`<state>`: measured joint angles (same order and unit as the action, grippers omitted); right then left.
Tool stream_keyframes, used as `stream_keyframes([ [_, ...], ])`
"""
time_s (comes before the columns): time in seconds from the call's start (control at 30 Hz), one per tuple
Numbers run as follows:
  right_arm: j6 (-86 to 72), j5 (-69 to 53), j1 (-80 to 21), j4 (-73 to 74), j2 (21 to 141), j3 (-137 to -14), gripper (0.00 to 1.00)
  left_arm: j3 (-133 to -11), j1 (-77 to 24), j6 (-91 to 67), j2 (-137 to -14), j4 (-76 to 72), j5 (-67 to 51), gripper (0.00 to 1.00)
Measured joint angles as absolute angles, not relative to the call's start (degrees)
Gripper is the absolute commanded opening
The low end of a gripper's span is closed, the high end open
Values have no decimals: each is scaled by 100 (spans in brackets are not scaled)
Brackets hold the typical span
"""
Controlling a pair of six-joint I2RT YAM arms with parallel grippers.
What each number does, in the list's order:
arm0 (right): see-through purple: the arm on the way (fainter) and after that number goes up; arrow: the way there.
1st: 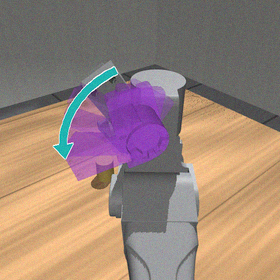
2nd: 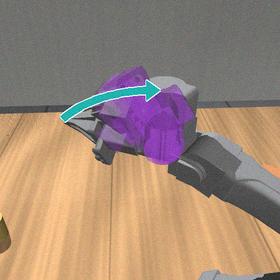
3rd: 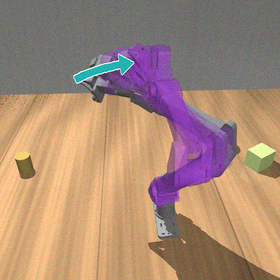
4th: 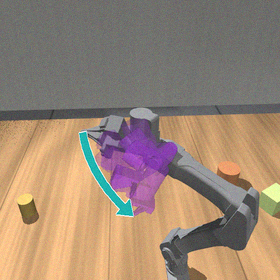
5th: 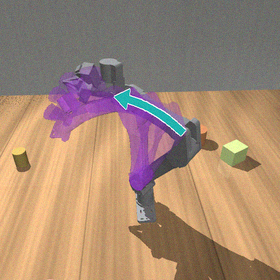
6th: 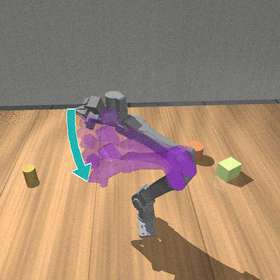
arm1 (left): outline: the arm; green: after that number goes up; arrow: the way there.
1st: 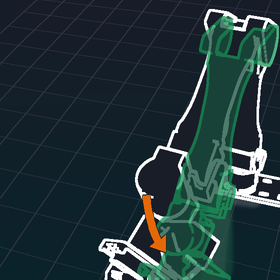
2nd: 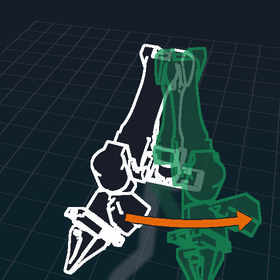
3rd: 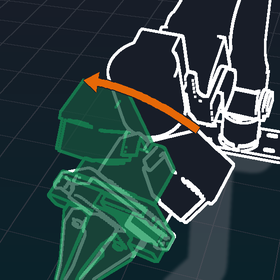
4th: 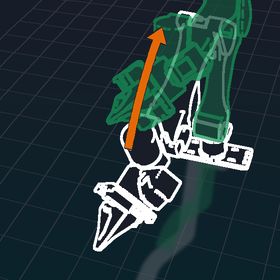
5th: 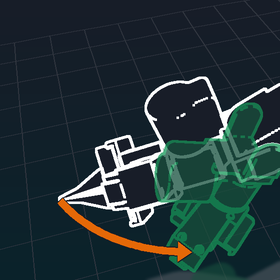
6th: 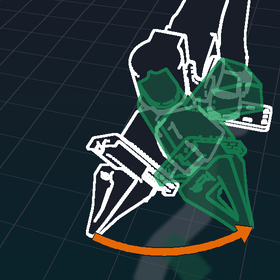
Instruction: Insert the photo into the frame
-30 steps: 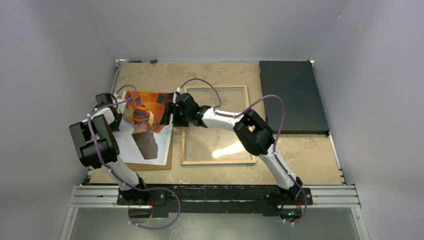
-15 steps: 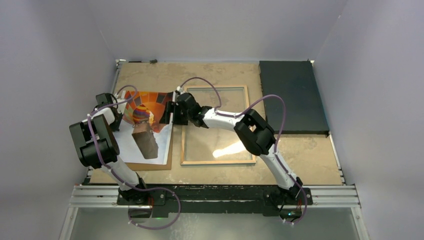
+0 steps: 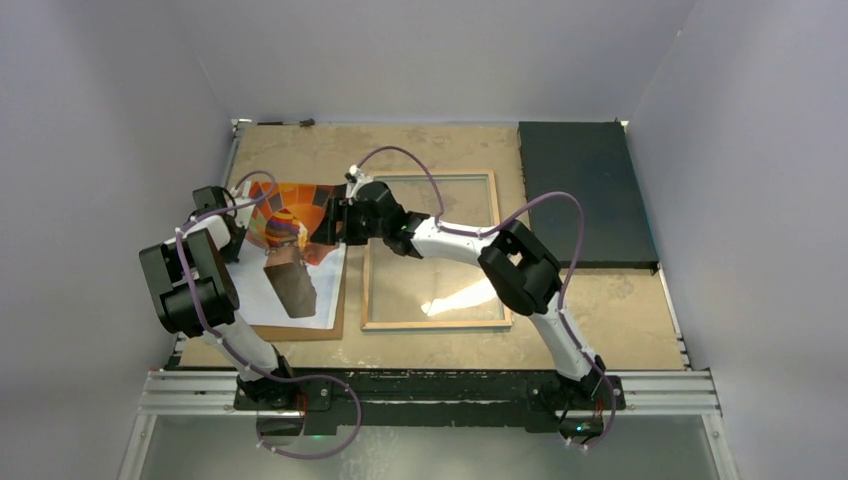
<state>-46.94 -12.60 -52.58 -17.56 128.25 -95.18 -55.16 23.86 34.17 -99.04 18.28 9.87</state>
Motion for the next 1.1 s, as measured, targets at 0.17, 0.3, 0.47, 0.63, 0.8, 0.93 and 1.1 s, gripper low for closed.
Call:
stream_keyframes([
  [0.17,-4700,-937,-5288,-1203,12940,-9609,80,-5511,2386,3417,-9900,1826,987,0],
  [0.3,-4687,-543,-5304,-731,13056,-9741,80,-5511,2386,3420,-9900,1826,987,0],
  [0.47,-4654,-187,-5321,-316,13303,-10149,81,-5507,2386,3417,-9900,1824,987,0],
  [0.63,-4604,86,-5325,-12,13502,-10429,81,-5507,2386,3420,-9898,1822,985,0],
  [0.8,-4578,198,-5332,19,13659,-10665,81,-5505,2386,3420,-9894,1824,982,0],
  [0.93,-4576,202,-5336,27,13692,-10715,80,-5498,2386,3420,-9889,1817,982,0],
  [1.1,-4576,200,-5336,-40,13692,-10709,80,-5485,2386,3422,-9880,1800,980,0],
])
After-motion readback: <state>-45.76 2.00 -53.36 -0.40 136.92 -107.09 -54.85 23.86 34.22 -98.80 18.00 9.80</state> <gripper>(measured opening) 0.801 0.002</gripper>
